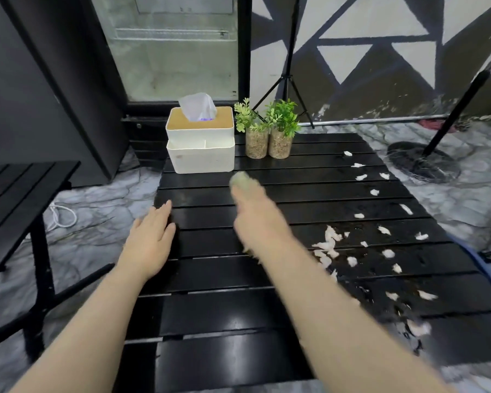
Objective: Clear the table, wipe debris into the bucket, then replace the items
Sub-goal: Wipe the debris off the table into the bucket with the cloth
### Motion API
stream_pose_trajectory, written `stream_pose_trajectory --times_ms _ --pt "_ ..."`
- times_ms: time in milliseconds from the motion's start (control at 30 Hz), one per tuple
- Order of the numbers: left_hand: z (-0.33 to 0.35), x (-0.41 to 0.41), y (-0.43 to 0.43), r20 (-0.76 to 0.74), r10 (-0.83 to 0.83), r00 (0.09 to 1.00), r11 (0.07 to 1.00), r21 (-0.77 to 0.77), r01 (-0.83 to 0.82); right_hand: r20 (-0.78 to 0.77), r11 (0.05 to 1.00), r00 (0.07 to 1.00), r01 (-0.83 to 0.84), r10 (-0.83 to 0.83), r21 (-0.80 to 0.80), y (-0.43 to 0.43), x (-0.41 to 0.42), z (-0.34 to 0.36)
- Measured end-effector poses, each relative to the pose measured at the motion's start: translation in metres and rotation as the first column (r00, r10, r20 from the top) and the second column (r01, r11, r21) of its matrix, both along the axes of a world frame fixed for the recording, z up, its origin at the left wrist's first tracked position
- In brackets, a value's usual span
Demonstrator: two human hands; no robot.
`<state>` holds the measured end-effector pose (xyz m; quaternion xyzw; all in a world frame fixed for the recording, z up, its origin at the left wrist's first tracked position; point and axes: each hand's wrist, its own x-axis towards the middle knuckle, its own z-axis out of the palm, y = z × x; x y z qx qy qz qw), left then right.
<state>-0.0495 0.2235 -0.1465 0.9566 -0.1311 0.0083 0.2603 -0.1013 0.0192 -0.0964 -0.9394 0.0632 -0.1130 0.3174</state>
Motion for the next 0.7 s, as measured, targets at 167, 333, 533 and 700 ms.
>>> stream_pose_trajectory --times_ms 167,333,533,700 --pt "-0.014 -0.085 0.034 -0.049 -0.006 0.999 1.000 0.013 0.006 -0.167 0.915 0.964 -0.251 0.207 -0.317 0.090 -0.042 -0.050" --pt "-0.014 -0.098 0.037 -0.070 -0.049 0.996 0.993 0.100 0.055 -0.167 0.903 0.986 -0.057 -0.016 -0.426 0.007 -0.037 -0.057" --pt "-0.007 -0.100 0.034 -0.138 -0.054 0.989 0.997 0.046 0.060 -0.245 0.933 0.945 0.124 -0.215 -0.339 -0.045 -0.033 -0.026" --pt "-0.005 -0.126 0.056 -0.091 -0.030 0.995 0.999 -0.019 0.029 -0.163 0.993 0.985 -0.071 0.055 -0.094 0.049 -0.072 0.004"
